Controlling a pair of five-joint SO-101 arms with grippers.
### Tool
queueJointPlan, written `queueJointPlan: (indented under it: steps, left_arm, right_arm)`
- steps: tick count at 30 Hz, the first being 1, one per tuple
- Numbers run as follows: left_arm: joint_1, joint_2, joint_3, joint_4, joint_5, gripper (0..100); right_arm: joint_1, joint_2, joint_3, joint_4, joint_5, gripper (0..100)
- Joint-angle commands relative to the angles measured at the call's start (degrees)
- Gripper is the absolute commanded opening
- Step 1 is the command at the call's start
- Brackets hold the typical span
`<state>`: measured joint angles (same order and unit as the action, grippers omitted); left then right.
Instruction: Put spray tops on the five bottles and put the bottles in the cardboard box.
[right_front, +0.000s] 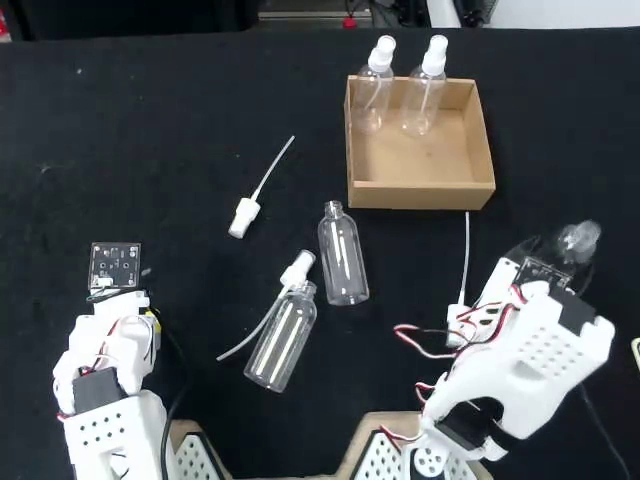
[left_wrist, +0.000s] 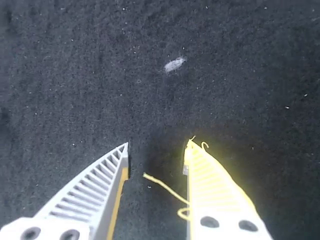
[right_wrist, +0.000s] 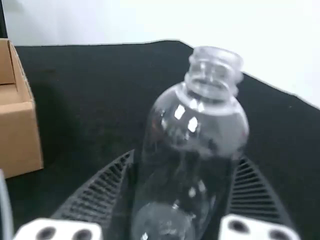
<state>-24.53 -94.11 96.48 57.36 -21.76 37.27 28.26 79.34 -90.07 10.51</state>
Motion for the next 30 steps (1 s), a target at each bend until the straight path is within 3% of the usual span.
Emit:
queueJointPlan:
  steps: [1, 14, 20, 30]
  left_arm:
    - [-0.66, -0.44, 1.36, 0.35, -0.44, 18]
    - [-0.57, -0.44, 1.36, 0.35, -0.44, 18]
    - [-0.57, -0.44, 1.36, 0.35, -0.44, 18]
    - [-0.57, -0.44, 1.36, 0.35, -0.44, 18]
  right_arm:
    - [0.7, 0.48, 4.18, -8.18, 0.0, 25.8]
    - [1.05, 0.13, 5.49, -9.76, -0.09, 26.0]
    - [0.97, 0.04, 5.49, -9.85, -0.09, 39.3]
    - [0.35, -5.32, 9.54, -10.11, -0.09, 36.8]
